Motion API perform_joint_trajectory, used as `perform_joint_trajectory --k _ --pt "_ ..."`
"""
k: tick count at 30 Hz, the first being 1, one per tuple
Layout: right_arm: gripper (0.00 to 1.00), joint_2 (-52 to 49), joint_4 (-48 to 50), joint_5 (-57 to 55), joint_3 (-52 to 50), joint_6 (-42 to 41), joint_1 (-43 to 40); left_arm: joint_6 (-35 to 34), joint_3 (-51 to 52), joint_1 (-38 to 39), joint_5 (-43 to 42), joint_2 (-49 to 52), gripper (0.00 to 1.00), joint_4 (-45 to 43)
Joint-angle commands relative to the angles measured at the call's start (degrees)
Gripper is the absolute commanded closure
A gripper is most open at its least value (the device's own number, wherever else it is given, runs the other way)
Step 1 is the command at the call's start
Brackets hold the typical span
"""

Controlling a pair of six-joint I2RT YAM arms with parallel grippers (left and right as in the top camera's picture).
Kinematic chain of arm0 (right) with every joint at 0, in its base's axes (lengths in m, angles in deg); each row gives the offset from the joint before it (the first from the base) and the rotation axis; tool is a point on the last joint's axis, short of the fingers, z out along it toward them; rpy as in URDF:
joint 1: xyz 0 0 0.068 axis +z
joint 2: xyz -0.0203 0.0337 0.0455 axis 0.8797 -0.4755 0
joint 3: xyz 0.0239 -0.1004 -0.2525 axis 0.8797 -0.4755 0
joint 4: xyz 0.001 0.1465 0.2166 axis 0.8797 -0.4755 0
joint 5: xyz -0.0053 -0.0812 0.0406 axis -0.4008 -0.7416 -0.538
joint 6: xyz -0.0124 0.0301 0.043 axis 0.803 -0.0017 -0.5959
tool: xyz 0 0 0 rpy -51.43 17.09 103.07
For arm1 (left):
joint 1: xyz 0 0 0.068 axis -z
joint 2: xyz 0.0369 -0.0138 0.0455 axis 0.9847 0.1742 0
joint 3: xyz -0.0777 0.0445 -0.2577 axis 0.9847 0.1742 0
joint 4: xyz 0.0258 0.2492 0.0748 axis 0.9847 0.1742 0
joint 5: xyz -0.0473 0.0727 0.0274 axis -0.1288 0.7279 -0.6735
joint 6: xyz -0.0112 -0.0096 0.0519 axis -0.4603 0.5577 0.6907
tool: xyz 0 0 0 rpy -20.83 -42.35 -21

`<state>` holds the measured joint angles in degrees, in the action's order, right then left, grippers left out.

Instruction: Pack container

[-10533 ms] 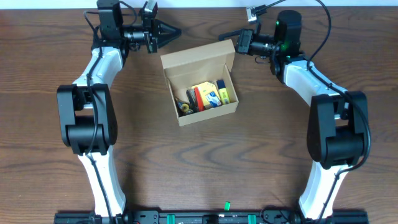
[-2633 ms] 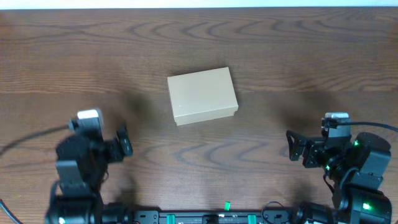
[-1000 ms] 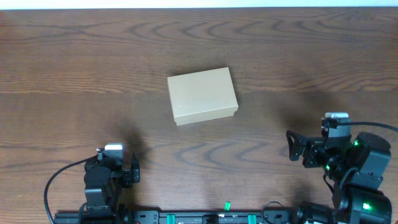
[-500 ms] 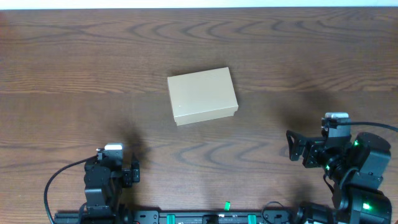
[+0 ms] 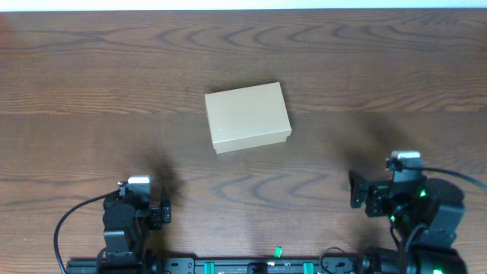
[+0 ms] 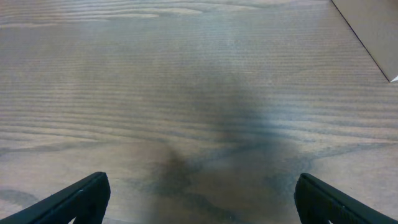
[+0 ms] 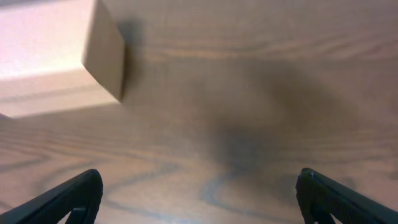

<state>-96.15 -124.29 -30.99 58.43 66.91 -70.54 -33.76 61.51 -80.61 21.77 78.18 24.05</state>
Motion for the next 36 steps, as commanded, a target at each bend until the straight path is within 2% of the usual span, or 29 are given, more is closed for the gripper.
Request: perform_joint_trajectory --k 1,8,13,25,36 --pt "0.01 4.42 2.05 -3.32 -5.86 0.33 1.95 0.52 0.87 -0.11 0.96 -0.52 0.04 0.39" --pt "0.01 14.23 5.84 -3.26 -17.31 0.31 2.75 0.52 0.87 -0.11 0.96 -0.52 0.04 0.39" --pt "0.01 18.51 6.23 -3.28 -21.0 0.31 2.75 0.52 0.87 -0.11 0.96 -0.52 0.04 0.39" --pt "0.01 22.82 4.66 -6.25 -21.38 0.5 3.26 0.52 0.87 -0.11 0.96 -0.52 0.04 0.39" --pt "0.01 22.82 4.57 -6.51 -21.38 0.5 12.44 0.52 0.87 -0.11 0.96 -0.52 0.04 0.39"
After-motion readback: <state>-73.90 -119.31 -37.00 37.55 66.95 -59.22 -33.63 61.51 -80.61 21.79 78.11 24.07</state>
